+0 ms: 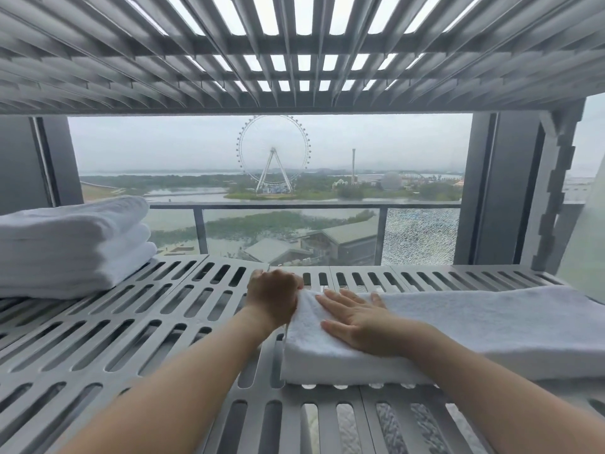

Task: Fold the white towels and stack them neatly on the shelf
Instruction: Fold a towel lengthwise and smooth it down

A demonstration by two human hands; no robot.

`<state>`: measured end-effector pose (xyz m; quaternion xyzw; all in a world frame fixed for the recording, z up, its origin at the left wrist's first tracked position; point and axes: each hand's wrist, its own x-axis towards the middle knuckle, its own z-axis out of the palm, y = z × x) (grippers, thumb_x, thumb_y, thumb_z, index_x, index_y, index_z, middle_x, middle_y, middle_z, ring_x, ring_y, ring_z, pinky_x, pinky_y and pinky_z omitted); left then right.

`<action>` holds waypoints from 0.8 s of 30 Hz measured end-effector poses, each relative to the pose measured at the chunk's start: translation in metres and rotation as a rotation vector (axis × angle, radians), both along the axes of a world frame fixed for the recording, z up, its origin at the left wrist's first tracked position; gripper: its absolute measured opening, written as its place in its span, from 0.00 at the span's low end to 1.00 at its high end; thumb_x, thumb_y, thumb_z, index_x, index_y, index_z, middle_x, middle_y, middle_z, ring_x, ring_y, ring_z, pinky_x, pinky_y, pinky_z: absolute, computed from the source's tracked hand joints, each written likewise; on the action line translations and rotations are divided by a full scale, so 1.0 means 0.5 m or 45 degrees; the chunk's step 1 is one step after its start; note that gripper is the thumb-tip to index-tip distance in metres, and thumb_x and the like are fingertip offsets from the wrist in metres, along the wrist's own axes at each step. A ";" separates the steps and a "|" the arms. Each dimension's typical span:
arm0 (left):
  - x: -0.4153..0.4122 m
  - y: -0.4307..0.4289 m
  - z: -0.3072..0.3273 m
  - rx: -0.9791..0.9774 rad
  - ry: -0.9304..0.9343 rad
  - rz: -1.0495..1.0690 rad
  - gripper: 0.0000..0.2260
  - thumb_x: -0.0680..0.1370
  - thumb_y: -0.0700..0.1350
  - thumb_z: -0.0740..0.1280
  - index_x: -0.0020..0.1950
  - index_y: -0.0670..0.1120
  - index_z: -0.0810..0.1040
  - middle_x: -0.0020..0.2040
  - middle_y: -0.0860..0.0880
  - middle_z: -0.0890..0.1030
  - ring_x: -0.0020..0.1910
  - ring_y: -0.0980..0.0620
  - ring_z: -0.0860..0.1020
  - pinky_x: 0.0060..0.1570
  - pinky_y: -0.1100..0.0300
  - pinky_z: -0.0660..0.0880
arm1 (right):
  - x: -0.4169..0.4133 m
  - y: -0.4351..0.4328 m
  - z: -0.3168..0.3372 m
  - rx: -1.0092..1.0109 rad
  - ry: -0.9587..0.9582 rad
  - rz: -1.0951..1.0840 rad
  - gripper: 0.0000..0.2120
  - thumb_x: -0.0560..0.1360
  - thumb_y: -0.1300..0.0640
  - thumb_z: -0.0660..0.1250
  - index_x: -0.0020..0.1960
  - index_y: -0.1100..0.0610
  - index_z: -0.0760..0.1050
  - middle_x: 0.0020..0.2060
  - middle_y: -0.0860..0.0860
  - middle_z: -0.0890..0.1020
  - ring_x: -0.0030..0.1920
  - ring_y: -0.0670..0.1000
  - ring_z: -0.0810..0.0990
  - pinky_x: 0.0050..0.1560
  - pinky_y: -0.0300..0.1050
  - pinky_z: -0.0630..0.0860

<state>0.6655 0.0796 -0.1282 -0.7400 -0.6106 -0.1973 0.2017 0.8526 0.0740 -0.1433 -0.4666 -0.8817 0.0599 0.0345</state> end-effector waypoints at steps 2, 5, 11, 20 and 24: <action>0.010 0.000 0.001 -0.048 -0.084 0.023 0.11 0.75 0.42 0.60 0.49 0.53 0.81 0.47 0.50 0.82 0.47 0.48 0.79 0.49 0.56 0.70 | 0.000 -0.001 -0.001 0.006 0.007 0.007 0.29 0.76 0.35 0.43 0.74 0.40 0.40 0.75 0.41 0.42 0.74 0.46 0.38 0.68 0.58 0.30; 0.019 0.005 0.008 -0.130 -0.188 0.016 0.12 0.75 0.40 0.60 0.48 0.53 0.81 0.48 0.50 0.81 0.48 0.47 0.78 0.43 0.59 0.68 | 0.002 0.000 -0.003 0.010 0.018 0.007 0.28 0.76 0.35 0.42 0.74 0.40 0.39 0.75 0.41 0.43 0.74 0.46 0.39 0.68 0.58 0.31; 0.013 0.008 0.004 -0.181 -0.468 -0.054 0.09 0.75 0.43 0.62 0.46 0.52 0.81 0.45 0.50 0.83 0.40 0.51 0.77 0.38 0.63 0.69 | 0.002 -0.001 -0.003 -0.008 0.020 -0.009 0.28 0.77 0.36 0.42 0.74 0.41 0.41 0.75 0.41 0.44 0.74 0.46 0.39 0.68 0.58 0.31; -0.041 0.002 0.011 -0.113 -0.267 -0.153 0.12 0.74 0.40 0.63 0.48 0.51 0.83 0.46 0.51 0.84 0.46 0.49 0.80 0.42 0.61 0.72 | 0.003 -0.003 -0.001 0.007 0.028 0.008 0.28 0.77 0.35 0.43 0.74 0.39 0.42 0.75 0.40 0.43 0.74 0.46 0.39 0.69 0.58 0.32; -0.058 0.000 0.002 -0.100 -0.070 -0.189 0.10 0.77 0.40 0.64 0.54 0.51 0.81 0.49 0.49 0.84 0.49 0.48 0.80 0.49 0.56 0.76 | 0.005 -0.001 -0.004 0.007 0.028 0.020 0.28 0.75 0.33 0.43 0.73 0.38 0.43 0.75 0.40 0.44 0.74 0.46 0.40 0.70 0.58 0.33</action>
